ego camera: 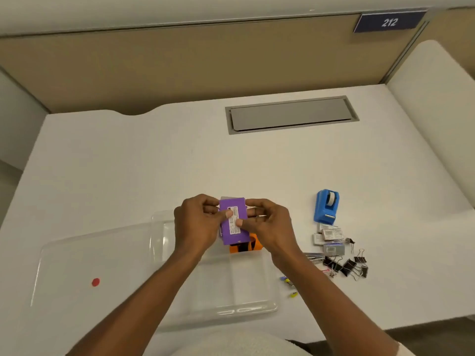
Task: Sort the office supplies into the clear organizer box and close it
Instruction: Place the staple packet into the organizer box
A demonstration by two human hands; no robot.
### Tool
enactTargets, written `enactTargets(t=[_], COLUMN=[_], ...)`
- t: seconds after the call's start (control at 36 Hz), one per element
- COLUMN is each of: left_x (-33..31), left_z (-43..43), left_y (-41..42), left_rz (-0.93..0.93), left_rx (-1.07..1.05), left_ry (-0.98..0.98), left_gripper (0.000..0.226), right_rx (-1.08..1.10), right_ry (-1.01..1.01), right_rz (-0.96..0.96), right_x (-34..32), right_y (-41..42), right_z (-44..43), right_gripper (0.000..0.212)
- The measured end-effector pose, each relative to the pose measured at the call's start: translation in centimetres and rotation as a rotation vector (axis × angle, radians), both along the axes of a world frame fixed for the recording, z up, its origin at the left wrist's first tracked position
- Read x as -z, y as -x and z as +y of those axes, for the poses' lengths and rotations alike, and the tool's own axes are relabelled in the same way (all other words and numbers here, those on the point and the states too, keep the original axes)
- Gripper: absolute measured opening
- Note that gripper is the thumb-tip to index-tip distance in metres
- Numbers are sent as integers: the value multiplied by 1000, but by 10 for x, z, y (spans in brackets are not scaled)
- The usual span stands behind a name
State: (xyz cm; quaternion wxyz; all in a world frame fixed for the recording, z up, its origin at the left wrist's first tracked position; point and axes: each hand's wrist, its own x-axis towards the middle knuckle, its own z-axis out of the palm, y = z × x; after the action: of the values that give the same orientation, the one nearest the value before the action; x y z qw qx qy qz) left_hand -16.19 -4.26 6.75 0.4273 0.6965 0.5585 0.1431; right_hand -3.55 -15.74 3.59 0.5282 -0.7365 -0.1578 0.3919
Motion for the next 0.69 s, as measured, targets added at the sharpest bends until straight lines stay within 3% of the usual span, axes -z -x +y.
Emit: enactTargets(t=[0.28,0.53,0.69], left_x=[23,28,28], left_z=[9,7,7], left_y=[38,31,24], left_rz=[151,427,564], left_rx=[-108,10,120], left_ry=[61,-36,-120], left_gripper=[34,54,43], right_rx=[-209,-421,-460], right_ry=[236,358,415], right_rz=[-334,-615,-761], right_x=[20,28,31], right_y=[50,62,65], right_z=[41,45,48], right_gripper=[56,67,71])
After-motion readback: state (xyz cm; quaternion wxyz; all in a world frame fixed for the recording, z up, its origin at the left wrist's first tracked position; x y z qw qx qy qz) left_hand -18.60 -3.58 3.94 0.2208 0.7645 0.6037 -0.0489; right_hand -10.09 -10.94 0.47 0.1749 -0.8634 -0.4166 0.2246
